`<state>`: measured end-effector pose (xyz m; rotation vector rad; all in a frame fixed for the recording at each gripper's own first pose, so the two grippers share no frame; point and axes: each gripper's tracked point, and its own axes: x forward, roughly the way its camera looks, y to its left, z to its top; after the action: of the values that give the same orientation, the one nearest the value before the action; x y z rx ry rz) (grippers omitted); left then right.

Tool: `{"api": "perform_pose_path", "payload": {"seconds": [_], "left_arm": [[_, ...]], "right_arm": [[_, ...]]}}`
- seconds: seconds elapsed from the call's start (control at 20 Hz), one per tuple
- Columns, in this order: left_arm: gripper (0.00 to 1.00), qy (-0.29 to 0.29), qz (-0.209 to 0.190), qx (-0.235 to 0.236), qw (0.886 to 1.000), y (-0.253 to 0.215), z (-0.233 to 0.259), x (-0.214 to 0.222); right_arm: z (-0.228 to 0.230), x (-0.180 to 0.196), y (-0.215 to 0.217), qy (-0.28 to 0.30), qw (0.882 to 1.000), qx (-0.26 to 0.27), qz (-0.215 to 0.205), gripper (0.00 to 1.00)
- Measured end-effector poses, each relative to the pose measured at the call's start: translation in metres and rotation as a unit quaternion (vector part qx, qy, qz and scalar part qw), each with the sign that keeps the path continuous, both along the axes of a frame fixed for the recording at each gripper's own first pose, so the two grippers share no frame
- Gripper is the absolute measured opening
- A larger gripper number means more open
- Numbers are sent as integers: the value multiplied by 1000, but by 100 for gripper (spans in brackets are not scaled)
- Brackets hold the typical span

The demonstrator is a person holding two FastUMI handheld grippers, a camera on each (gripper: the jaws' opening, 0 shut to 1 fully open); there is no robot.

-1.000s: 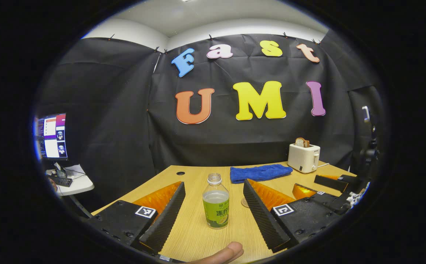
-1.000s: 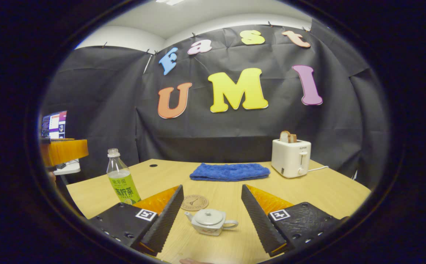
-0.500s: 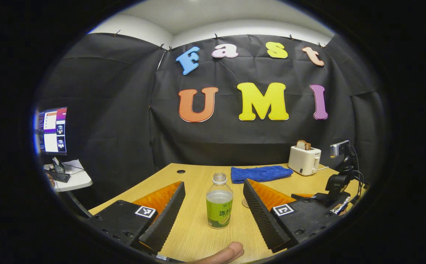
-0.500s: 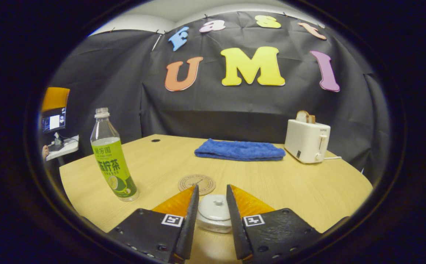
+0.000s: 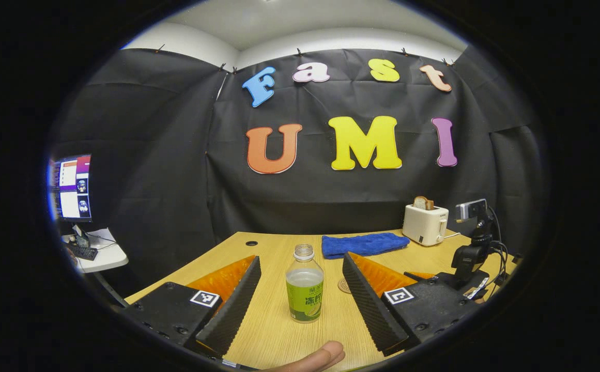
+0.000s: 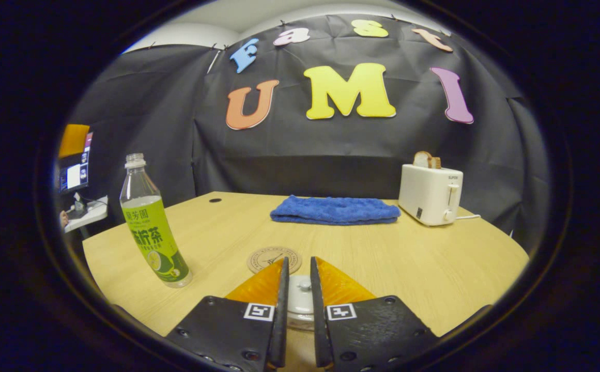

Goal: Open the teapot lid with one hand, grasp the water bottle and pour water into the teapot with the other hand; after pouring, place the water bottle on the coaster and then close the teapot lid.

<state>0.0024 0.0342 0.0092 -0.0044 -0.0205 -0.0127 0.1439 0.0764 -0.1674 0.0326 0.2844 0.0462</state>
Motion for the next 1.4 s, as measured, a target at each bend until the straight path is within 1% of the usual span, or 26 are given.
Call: {"api": "perform_pose_path", "payload": {"seconds": [0.1,0.15,0.2,0.4,0.5,0.6,0.75,0.85,0.95,1.05,1.15,1.25,1.3,1.4], "left_arm": [[99,-1,-2,-1,1000,3,-1,1],[99,0,0,0,1000,5,-1,1],[99,-2,0,0,1000,5,0,2],[99,3,-9,1,1000,3,-6,6],[99,5,-14,-2,1000,3,-7,9],[99,7,-10,-12,1000,9,-9,11],[99,3,-30,-22,999,5,-9,16],[99,13,-50,-23,998,-1,-18,21],[99,29,-49,-24,998,1,-29,27],[100,33,-53,-26,998,-4,-37,33],[99,30,-62,-25,997,-11,-45,44],[100,23,-62,-16,998,-10,-58,57],[100,13,-56,-9,998,-8,-61,63],[100,-6,-62,-4,998,-12,-68,75]], "right_arm": [[-1,0,-6,-8,1000,10,-7,23],[5,4,-8,-13,1000,17,-6,3],[1,3,-5,-16,1000,13,-4,3],[15,3,-5,-34,999,-6,5,0],[36,-1,-7,-56,998,0,4,0],[59,-10,-9,-74,997,7,8,0],[94,-29,-23,-101,995,9,8,0],[111,-44,-39,-117,993,5,0,0],[124,-58,-54,-130,992,4,-7,0],[129,-70,-68,-130,991,0,-11,0],[124,-76,-77,-122,992,-8,-9,0],[116,-79,-83,-114,993,-3,-6,0],[113,-79,-85,-109,994,0,-3,0],[111,-79,-88,-104,995,4,0,0]]}}
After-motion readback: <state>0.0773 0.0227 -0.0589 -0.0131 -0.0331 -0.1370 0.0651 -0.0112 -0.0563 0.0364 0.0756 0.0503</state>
